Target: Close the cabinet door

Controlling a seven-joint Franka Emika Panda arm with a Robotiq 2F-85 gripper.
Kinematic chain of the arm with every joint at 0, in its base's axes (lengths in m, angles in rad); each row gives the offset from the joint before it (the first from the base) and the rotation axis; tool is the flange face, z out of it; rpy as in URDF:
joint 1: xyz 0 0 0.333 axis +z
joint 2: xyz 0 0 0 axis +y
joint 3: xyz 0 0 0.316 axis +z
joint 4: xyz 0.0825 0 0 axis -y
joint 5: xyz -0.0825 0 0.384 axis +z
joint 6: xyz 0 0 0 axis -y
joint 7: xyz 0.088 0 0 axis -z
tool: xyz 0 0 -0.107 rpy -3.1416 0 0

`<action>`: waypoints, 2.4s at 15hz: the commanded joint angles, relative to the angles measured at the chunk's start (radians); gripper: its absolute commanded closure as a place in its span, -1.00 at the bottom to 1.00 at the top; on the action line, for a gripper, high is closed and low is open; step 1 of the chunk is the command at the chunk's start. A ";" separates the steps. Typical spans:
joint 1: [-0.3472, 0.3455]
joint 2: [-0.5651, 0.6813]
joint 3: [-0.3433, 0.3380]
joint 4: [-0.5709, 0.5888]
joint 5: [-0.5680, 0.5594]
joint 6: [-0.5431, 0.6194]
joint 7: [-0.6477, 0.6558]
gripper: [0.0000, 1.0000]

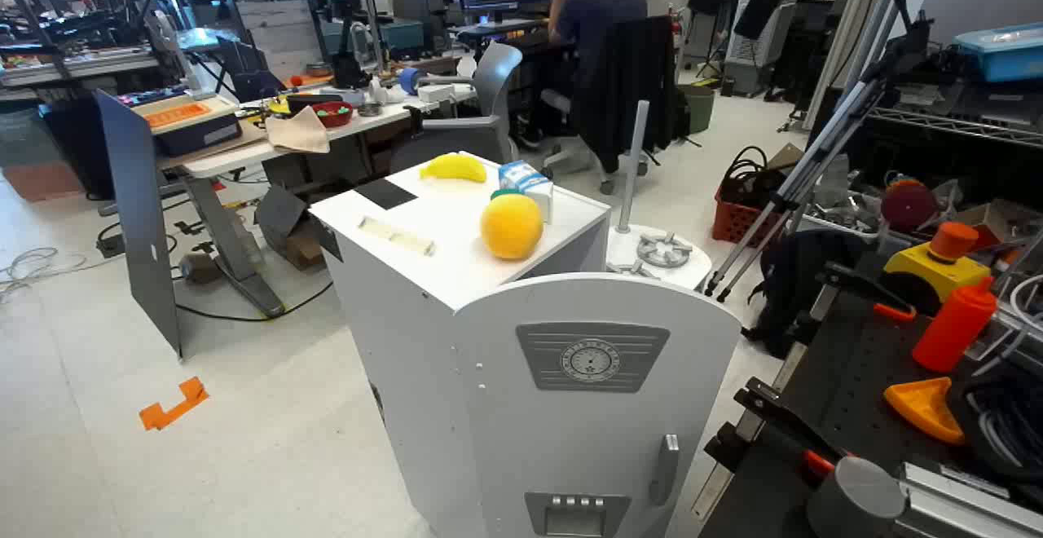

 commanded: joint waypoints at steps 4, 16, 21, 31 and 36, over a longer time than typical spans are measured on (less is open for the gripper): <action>-0.011 0.000 0.011 0.002 0.004 -0.003 -0.003 -1.00; -0.039 0.144 0.008 0.082 -0.082 -0.210 -0.029 -1.00; -0.053 0.391 0.031 0.225 -0.205 -0.340 -0.039 -1.00; -0.045 0.748 0.123 0.577 -0.319 -0.661 -0.275 -1.00; -0.027 0.814 0.176 0.669 -0.389 -0.832 -0.394 -1.00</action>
